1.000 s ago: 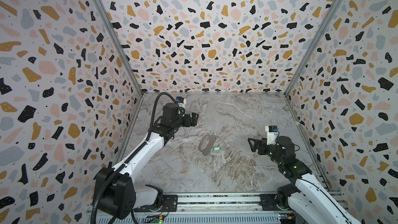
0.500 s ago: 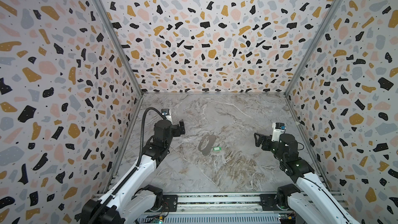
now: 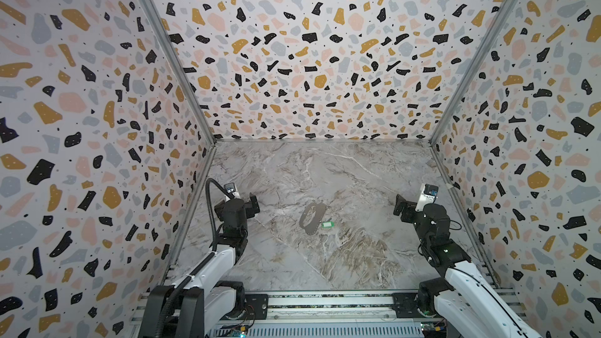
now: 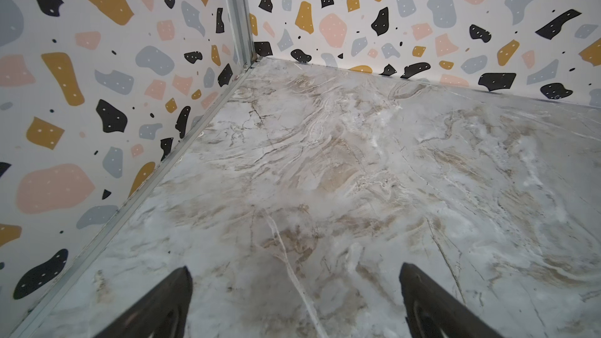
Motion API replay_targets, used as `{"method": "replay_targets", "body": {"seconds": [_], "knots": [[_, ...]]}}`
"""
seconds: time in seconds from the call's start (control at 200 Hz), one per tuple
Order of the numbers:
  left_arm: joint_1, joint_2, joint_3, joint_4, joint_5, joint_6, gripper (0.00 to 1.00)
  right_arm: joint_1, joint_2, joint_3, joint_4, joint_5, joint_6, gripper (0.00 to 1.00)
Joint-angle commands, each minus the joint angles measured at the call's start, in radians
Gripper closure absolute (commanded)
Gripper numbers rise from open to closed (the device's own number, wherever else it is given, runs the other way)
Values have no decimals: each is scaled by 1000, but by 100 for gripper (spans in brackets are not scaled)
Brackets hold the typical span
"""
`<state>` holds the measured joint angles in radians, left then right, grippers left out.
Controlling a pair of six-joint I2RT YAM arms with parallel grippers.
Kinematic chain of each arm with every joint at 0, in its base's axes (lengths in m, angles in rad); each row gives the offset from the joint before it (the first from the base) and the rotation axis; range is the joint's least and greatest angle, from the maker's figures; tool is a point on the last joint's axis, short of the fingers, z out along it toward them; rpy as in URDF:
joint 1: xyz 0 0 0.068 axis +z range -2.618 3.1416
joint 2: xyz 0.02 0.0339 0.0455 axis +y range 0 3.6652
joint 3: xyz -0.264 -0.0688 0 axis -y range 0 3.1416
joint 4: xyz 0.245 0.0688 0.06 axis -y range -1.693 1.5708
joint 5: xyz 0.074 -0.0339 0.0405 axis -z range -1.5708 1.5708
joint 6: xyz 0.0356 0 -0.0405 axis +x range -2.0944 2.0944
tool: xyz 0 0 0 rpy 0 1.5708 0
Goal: Attach keys to a key ring
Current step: Reset both arms
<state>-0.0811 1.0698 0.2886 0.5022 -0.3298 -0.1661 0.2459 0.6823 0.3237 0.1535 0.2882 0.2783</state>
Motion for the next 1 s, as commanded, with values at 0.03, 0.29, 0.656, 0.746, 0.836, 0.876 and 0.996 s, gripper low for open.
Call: {"method": "replay_targets", "body": {"seconds": [0.03, 0.29, 0.656, 0.746, 0.836, 0.876, 0.996], "knots": [[-7, 0, -73, 284, -9, 69, 1, -5, -45, -139, 259, 63, -108, 1], [29, 61, -183, 539, 71, 48, 1, -16, -27, -266, 428, 136, -179, 1], [64, 114, -159, 573, 131, 81, 1, -69, 232, -263, 658, 49, -230, 1], [66, 134, -175, 628, 117, 89, 1, -76, 282, -254, 706, 39, -234, 1], [72, 166, -189, 682, 98, 80, 1, -83, 324, -240, 728, 28, -234, 1], [74, 177, -190, 694, 105, 81, 1, -86, 336, -233, 731, 21, -236, 1], [78, 225, -198, 754, 106, 80, 1, -92, 365, -226, 753, 16, -239, 1]]}}
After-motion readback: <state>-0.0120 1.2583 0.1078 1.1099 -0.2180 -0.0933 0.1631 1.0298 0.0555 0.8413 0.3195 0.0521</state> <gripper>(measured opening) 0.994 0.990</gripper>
